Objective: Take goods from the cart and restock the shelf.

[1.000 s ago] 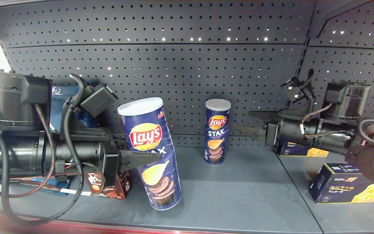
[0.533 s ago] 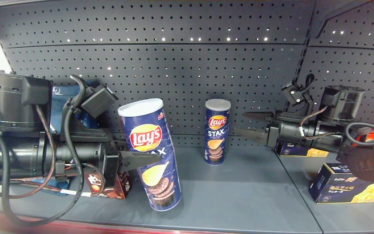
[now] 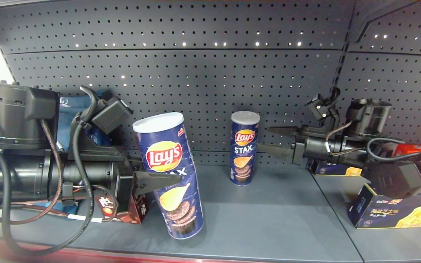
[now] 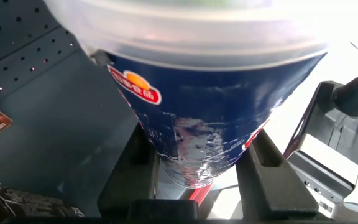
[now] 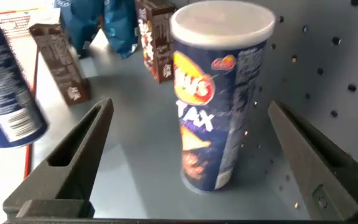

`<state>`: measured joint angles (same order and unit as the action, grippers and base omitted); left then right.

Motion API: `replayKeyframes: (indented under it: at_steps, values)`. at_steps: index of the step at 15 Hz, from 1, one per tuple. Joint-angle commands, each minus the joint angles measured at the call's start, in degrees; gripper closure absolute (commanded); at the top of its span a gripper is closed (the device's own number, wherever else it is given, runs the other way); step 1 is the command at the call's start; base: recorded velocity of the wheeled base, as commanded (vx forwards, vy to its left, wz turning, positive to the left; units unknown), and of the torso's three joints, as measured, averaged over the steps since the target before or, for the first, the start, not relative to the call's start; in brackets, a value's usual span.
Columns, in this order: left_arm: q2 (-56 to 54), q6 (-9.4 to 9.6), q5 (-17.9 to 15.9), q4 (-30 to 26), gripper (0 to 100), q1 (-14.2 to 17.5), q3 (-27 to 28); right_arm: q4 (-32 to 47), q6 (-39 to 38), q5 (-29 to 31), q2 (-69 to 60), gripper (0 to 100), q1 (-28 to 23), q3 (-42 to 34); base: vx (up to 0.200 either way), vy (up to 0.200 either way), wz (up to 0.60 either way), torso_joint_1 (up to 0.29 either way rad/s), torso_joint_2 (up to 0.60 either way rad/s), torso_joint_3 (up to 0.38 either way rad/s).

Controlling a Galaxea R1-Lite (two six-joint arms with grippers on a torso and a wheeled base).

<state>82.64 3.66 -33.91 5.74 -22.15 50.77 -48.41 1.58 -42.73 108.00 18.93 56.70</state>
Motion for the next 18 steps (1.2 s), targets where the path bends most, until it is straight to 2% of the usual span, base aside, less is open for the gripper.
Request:
replayKeyframes:
  at_steps: [1, 10, 18]
  values:
    - [0.0, -0.05, 0.0, 0.1, 100, 0.0, 0.4, -0.2, 0.0, -0.1, 3.8, 0, 0.0, 3.1, 0.000, 0.000, 0.00, 0.000, 0.00, 0.000]
    - [0.1, -0.05, 0.0, 0.2, 100, 0.1, 0.8, -2.0, 0.0, -1.2, 12.5, 0, 0.2, 7.0, 0.000, 0.000, 0.00, 0.000, 0.00, 0.000]
    - [0.2, -0.14, 0.0, 0.3, 100, 0.1, 0.6, -3.5, 0.1, -2.1, 16.5, 0, 0.9, 7.2, 0.000, 0.000, 0.00, 0.000, 0.00, 0.000]
